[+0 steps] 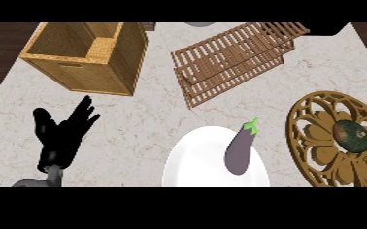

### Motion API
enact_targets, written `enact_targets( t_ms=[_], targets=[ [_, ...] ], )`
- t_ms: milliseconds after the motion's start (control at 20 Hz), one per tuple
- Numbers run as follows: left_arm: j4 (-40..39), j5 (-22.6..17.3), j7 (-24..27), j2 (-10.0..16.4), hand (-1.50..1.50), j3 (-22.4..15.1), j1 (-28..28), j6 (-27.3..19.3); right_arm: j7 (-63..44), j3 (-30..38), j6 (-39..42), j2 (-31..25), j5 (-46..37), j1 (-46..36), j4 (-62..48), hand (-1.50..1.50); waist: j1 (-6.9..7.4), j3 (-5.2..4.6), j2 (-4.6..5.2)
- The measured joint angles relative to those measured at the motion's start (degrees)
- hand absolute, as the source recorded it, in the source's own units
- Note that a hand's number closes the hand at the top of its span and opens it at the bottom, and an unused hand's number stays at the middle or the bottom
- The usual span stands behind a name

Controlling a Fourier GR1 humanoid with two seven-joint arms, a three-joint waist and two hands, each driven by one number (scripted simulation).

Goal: Pick the squash from the placemat and place it in the tiered shelf

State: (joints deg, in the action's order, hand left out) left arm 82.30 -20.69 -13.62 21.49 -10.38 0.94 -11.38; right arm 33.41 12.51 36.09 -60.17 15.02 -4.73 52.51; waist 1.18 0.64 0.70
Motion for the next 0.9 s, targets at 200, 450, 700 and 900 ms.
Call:
enact_targets(
  t_ms=[200, 450, 700, 900],
  targets=[
    [-1.0, 0.0, -0.4, 0.1, 0.0, 0.5, 0.7, 0.4, 0.6, -2.3, 1.7, -4.7, -2.7, -0.9, -0.3, -1.5, -0.1, -0.1, -0.34],
    [-2.6, -0.4, 0.0, 0.3, 0.0, 2.0, 0.9, 1.8, -0.5, -5.9, 0.7, -7.3, -6.7, -1.6, 2.7, -1.5, -0.47, -0.26, -0.7],
    [-3.3, 0.3, -0.2, -0.2, 0.0, 3.2, 1.4, 2.7, -9.2, -6.8, 0.7, -6.0, -6.7, -5.1, 7.7, -1.5, -0.74, -0.35, -0.93],
    [-3.8, 1.4, -0.2, -0.9, 0.0, 3.6, 1.7, 2.9, -15.3, -7.9, -1.8, -2.9, -8.9, -6.8, 12.2, -1.5, -0.81, -0.34, -1.01]
  ],
)
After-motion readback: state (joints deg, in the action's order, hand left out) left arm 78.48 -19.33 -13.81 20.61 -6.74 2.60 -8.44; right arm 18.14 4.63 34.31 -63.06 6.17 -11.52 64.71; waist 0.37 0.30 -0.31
